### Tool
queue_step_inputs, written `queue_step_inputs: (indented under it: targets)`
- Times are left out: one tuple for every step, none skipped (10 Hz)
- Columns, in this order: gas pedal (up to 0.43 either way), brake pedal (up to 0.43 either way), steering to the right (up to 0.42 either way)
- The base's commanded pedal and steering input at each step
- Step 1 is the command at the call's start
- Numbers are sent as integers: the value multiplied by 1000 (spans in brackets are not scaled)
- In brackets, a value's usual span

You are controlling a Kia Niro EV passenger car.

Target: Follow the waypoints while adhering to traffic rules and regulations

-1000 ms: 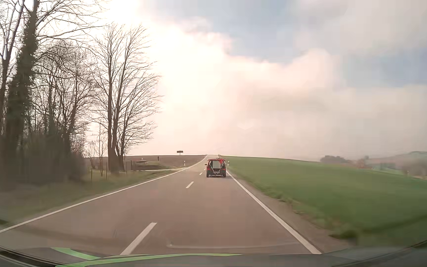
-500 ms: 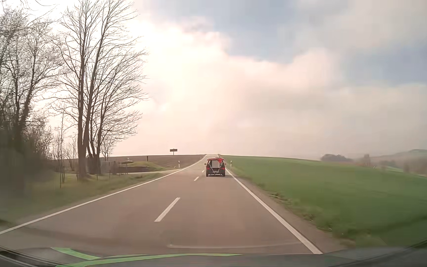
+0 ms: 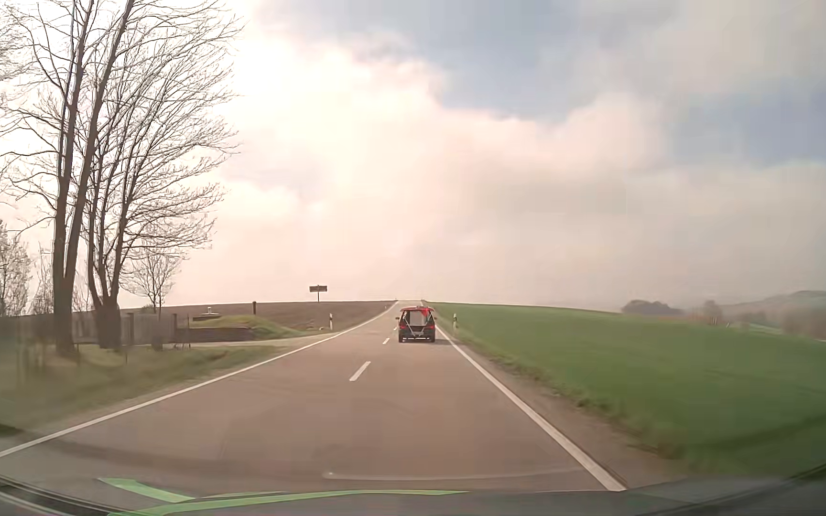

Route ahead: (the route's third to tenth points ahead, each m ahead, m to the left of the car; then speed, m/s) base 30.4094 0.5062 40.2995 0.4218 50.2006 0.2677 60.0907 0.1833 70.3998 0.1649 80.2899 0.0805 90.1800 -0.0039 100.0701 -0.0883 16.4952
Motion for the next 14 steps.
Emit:
queue_step_inputs:
  targets:
    - [228, 0, -1]
    - [228, 0, -1]
    - [228, 0, -1]
    - [228, 0, -1]
    - [220, 0, -1]
    - [220, 0, -1]
    - [209, 0, -1]
    - [197, 0, -1]
    - [177, 0, 0]
    - [157, 0, 0]
    - [130, 0, 0]
    - [110, 0, 1]
    - [98, 0, 1]
    - [87, 0, 2]
